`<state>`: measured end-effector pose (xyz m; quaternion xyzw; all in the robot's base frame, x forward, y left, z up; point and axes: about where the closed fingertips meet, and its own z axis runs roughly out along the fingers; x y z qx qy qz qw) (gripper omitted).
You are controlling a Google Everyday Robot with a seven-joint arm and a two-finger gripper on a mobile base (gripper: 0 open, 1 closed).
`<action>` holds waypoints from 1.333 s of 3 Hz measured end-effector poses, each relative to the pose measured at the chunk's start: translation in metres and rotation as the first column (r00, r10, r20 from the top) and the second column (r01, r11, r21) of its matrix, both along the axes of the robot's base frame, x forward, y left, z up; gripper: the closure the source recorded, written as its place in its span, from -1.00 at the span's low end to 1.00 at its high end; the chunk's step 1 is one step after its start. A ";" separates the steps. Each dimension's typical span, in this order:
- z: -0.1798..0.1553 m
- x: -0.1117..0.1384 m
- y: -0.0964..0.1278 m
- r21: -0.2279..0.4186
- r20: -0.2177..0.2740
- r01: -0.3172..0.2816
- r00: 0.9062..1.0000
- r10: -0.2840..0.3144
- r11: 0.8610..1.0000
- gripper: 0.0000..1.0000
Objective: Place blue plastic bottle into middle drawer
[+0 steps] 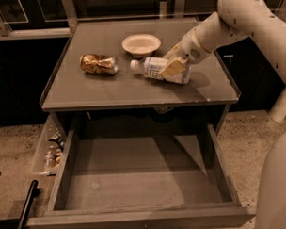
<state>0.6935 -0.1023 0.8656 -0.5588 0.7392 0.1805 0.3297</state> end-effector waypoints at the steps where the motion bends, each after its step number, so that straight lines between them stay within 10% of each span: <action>1: 0.009 -0.025 -0.007 0.003 0.036 -0.011 0.999 0.011 1.000 1.00; 4: 0.013 -0.125 -0.044 0.006 0.137 -0.017 0.990 0.016 1.000 1.00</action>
Offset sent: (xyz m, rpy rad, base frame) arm -0.1003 -0.0442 0.0285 0.0012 -0.1349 0.0042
